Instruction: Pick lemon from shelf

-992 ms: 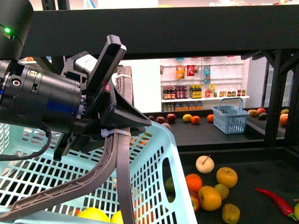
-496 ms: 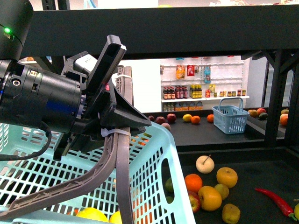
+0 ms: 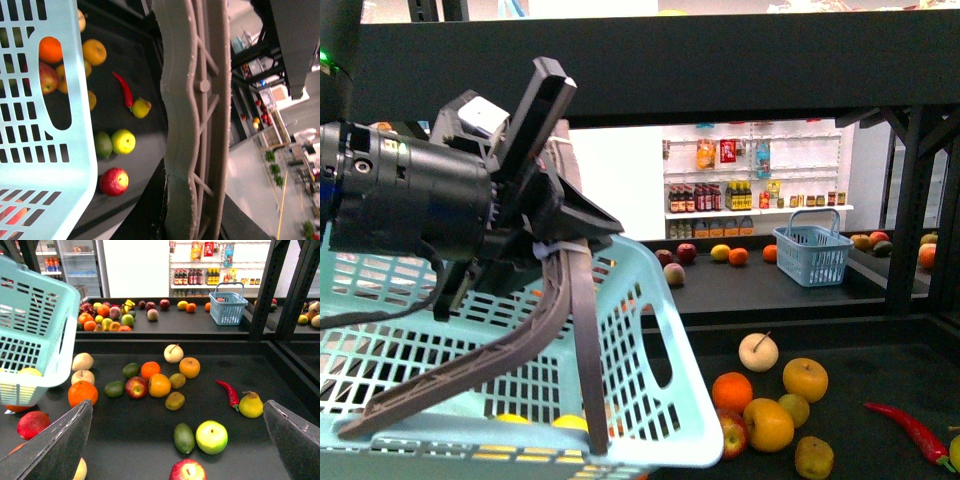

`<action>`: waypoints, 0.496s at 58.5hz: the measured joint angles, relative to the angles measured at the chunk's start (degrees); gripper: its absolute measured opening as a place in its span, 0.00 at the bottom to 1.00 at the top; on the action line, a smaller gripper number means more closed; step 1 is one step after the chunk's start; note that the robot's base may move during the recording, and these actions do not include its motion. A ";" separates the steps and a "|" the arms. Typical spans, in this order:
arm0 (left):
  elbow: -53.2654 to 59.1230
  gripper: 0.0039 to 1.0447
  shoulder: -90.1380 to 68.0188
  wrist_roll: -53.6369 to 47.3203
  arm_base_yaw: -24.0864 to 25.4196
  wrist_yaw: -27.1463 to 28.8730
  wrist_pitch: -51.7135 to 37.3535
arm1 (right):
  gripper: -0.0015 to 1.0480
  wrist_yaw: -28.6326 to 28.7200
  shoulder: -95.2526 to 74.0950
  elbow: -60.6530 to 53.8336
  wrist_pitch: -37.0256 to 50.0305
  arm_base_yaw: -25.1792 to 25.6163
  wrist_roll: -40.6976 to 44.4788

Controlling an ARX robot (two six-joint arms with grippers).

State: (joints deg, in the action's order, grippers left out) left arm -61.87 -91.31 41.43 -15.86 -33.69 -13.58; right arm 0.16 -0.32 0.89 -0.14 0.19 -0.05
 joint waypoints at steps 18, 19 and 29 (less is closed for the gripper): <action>0.90 0.10 -1.70 17.14 12.79 9.46 -14.47 | 0.98 -0.02 0.00 0.00 0.00 0.00 0.02; 1.18 0.10 -1.81 18.08 13.99 10.14 -15.63 | 0.98 -0.02 0.00 0.00 0.00 0.02 0.02; 3.61 0.09 -4.50 32.81 25.97 14.21 -28.68 | 0.98 -0.02 0.00 0.00 0.00 0.00 0.00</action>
State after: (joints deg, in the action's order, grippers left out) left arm -58.26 -95.81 74.24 10.11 -19.49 -42.26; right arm 0.14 -0.32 0.89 -0.14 0.19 -0.05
